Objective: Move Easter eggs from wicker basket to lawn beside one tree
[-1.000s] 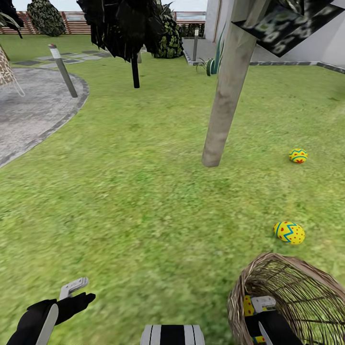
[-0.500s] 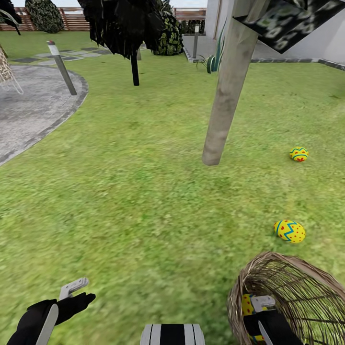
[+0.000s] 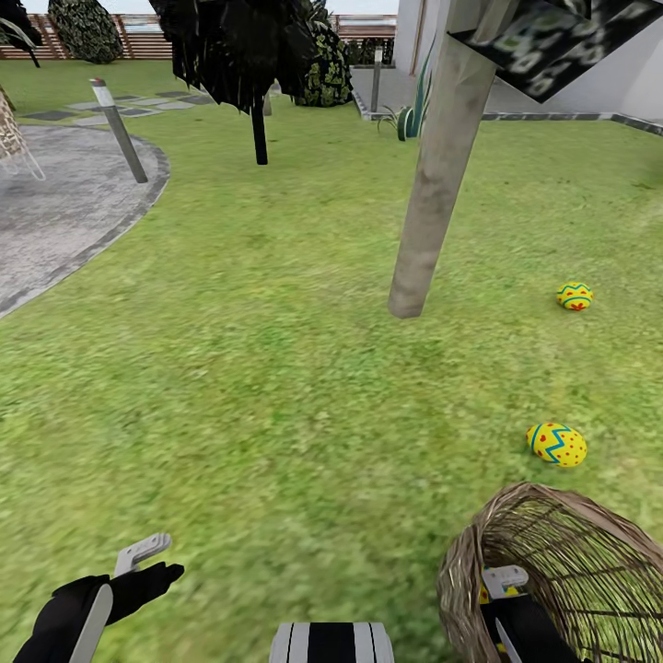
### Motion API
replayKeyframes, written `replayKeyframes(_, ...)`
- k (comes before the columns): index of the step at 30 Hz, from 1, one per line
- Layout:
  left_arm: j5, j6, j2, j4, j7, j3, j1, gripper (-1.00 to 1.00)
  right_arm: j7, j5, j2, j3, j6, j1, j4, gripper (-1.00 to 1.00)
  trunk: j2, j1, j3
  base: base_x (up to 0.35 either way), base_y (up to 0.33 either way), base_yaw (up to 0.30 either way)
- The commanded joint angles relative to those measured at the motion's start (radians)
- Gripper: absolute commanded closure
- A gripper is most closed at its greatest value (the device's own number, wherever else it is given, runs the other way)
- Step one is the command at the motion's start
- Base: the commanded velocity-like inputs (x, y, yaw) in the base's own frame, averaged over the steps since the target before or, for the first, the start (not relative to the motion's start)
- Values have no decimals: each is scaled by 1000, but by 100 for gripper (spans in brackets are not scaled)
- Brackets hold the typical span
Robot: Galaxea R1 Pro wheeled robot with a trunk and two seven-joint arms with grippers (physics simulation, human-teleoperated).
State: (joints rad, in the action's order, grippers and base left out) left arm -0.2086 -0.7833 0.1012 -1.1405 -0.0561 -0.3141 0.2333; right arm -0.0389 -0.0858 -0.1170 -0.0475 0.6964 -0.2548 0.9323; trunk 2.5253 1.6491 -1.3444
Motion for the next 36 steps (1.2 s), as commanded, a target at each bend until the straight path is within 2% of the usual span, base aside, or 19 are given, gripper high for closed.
replayKeyframes(1,2,-5,0,-1,-5,-2,1,-100,-1,-12,-1,-3,6,0,-13,100,0,0,-1,0,0,0)
replayKeyframes(26,2,-5,-1,1,-5,-2,1,-100,0,-9,-3,-1,4,0,-13,100,0,0,-1,0,0,0)
replayKeyframes(28,2,-5,-1,1,-5,-2,1,-100,1,-1,-5,0,2,0,-13,100,0,0,-1,0,0,0)
replayKeyframes(32,-1,5,21,8,-14,18,-2,-100,13,25,-26,-6,-3,0,-5,100,0,0,-1,0,0,0)
replayKeyframes(36,0,16,-2,19,-16,20,-2,-100,11,85,-42,-6,-4,0,-1,100,0,-1,3,0,0,0)
